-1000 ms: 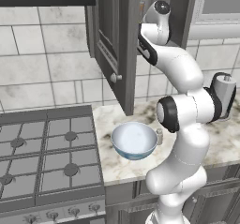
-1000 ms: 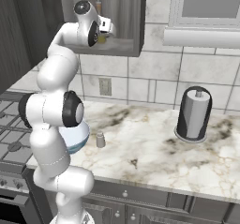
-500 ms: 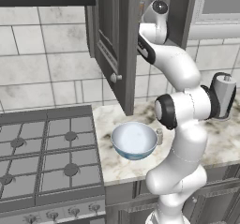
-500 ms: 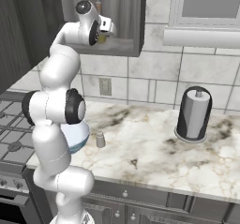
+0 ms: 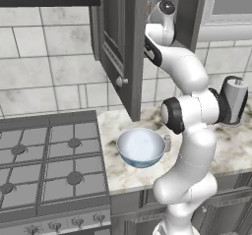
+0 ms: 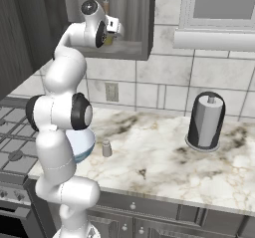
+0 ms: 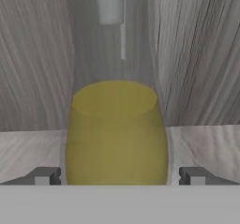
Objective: Retrieve the bottle and the shaker from the cabinet and place them next to the mixing bowl on the counter. Then add garlic from the fridge to the mixing bowl.
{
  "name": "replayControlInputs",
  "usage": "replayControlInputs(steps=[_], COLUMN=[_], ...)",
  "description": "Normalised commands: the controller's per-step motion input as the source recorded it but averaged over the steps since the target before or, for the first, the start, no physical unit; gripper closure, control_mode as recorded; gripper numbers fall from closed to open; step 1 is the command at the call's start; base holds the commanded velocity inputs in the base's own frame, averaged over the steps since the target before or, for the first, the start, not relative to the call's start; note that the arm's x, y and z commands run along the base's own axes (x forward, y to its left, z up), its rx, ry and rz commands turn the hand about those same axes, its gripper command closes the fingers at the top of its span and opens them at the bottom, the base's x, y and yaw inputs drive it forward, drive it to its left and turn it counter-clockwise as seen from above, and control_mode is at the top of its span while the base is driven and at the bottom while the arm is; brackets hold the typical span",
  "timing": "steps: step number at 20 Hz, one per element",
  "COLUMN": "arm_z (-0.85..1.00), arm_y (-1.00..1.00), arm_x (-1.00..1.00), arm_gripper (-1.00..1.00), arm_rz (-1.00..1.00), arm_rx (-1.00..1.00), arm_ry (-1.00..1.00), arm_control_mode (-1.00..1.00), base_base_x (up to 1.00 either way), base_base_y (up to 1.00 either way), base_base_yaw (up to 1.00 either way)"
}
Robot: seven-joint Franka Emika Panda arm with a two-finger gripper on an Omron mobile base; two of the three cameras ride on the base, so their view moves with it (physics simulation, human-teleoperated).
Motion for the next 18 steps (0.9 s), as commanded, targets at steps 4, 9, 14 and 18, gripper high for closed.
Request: replayControlInputs(steps=[4,9,14,18], arm_z=[-0.05,-0.01,0.0,0.0], arm_y=[0.0,0.0,0.0,0.0], arm_x=[0.13,0.02,0.0,0.0], arm_gripper=[-1.0,-1.0,1.0,1.0], arm_rz=[0.0,0.0,0.0,0.0], arm_rx=[0.0,0.0,0.0,0.0], arm_ry=[0.0,0.0,0.0,0.0], arm_control_mode=[-1.0,-1.0,-1.0,-1.0], base_base_x=[0.0,0.0,0.0,0.0], base_base_y=[0.0,0.0,0.0,0.0], base_base_yaw=[0.0,0.0,0.0,0.0])
